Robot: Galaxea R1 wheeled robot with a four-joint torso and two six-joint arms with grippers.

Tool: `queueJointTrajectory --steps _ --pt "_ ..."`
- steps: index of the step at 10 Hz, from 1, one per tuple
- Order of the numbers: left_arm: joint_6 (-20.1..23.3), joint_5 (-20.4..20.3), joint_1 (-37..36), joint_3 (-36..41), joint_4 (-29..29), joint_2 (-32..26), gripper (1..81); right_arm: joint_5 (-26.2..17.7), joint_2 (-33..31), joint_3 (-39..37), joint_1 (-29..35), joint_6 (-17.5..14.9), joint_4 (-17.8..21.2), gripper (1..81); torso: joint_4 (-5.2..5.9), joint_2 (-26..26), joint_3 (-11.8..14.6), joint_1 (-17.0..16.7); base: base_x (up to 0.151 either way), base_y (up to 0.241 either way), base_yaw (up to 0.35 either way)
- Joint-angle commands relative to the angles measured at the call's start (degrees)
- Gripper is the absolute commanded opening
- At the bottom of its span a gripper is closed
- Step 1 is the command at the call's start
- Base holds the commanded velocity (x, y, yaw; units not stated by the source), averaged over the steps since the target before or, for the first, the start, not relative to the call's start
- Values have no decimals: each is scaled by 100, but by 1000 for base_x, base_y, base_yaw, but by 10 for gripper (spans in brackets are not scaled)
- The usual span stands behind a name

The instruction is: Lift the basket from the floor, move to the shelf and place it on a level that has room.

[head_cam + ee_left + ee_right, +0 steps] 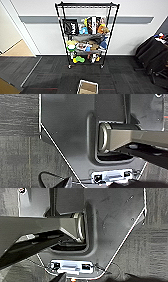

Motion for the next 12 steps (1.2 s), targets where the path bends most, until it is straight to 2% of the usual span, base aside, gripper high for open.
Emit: queueJointTrajectory --steps 1,8,12 --pt "14 404 -6 0 -12 -34 811 -421 -19 -15 84 -8 -2 811 0 0 0 0 138 0 0" --pt "14 404 -6 26 -12 -26 811 -359 -1 -15 119 54 6 811 0 0 0 2 136 0 0" --pt "14 404 -6 26 -20 -8 811 -350 -19 2 189 63 24 811 0 0 0 2 103 0 0"
